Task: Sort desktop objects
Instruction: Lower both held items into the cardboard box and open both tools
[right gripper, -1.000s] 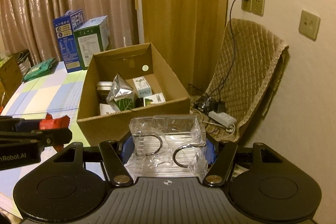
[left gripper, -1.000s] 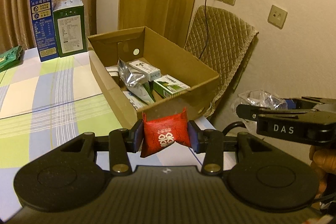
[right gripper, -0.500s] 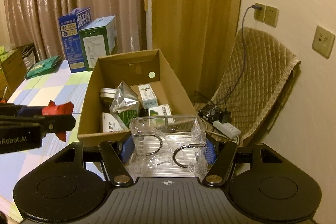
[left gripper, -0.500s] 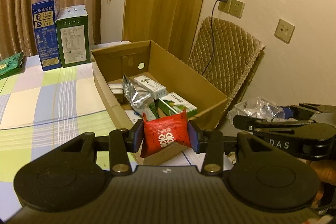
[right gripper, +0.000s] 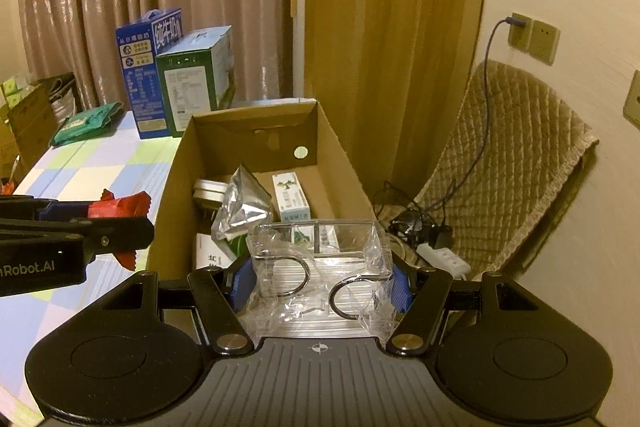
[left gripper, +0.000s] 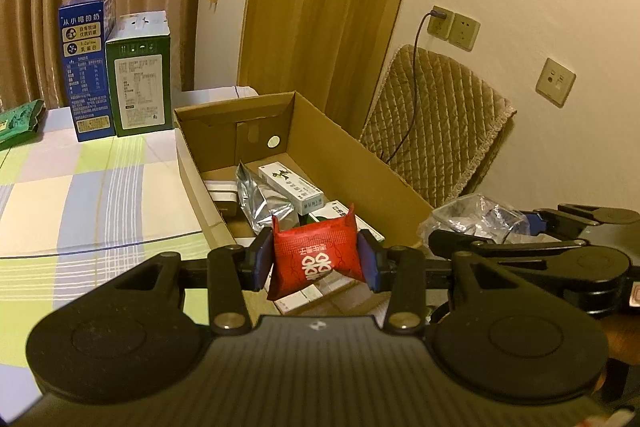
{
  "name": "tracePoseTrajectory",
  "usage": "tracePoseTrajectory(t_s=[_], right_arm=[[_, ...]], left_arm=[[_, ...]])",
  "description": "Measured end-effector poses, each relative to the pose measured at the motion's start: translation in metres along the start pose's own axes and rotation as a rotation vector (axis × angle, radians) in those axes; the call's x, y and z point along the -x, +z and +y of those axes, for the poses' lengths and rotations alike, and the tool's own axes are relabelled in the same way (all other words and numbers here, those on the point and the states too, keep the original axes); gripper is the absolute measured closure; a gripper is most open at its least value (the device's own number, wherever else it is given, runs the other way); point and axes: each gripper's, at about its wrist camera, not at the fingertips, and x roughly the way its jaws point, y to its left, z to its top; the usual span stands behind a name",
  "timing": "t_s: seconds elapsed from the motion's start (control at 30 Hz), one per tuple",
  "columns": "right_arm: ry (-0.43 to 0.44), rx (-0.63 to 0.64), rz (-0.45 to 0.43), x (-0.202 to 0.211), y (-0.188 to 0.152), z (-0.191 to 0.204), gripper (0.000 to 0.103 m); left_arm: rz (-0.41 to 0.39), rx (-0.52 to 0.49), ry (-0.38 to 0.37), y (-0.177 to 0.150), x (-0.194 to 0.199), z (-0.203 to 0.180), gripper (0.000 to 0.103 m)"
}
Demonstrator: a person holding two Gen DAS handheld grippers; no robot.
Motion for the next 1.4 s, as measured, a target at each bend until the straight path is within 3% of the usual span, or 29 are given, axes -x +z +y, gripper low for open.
tracePoseTrajectory(t_s=[1.4], right_arm=[[0.019, 0.094, 0.067, -0.087, 0.056, 0.008, 0.041]], left_arm=[[0.042, 0.045, 0.004, 0.053, -0.076, 0.045, 0.064]])
